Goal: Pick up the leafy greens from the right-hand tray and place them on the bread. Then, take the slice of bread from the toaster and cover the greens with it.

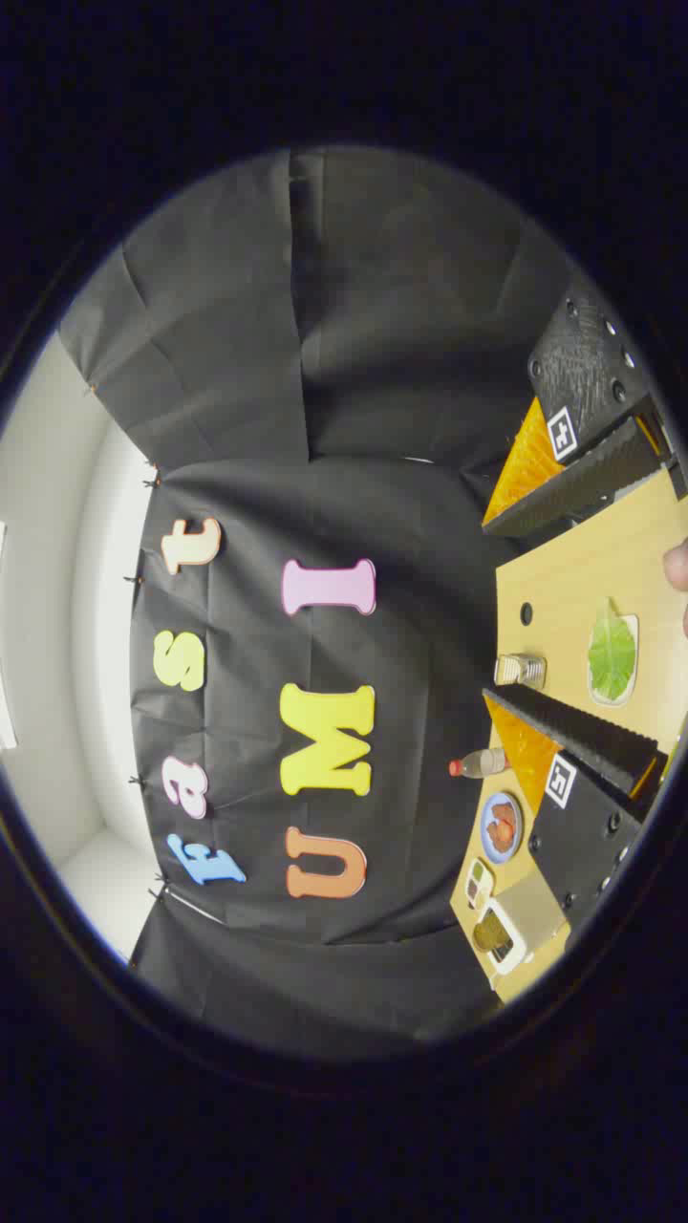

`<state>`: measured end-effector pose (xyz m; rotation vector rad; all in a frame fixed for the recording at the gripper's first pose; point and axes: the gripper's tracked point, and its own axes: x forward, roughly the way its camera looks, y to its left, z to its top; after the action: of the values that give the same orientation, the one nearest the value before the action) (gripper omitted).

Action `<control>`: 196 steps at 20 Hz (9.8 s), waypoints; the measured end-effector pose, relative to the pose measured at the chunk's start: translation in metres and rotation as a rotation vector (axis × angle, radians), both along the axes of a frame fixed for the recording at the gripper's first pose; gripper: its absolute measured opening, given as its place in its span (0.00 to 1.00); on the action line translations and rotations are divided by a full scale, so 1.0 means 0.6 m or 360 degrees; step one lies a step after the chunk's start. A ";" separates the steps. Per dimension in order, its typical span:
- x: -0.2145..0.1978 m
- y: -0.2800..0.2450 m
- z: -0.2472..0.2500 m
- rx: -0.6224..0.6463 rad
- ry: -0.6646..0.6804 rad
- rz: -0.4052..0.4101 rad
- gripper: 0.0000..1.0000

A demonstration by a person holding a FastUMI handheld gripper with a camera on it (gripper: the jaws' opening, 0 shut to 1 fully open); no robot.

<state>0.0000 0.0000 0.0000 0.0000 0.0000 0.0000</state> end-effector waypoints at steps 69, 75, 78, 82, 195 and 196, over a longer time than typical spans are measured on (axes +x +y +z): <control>0.263 0.061 -0.415 0.0259 0.0916 0.0182 0.00; 0.214 0.158 -0.328 0.0281 0.0851 0.0118 0.00; 0.190 0.241 -0.296 0.0271 0.0813 0.0114 0.00; 0.172 0.393 -0.292 0.0339 0.0842 0.0203 0.00; 0.211 0.633 -0.435 0.0374 0.1002 0.0386 0.14; 0.213 0.624 -0.437 0.0354 0.0994 0.0374 0.23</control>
<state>0.1281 0.3742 -0.2624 0.2222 0.6244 0.2349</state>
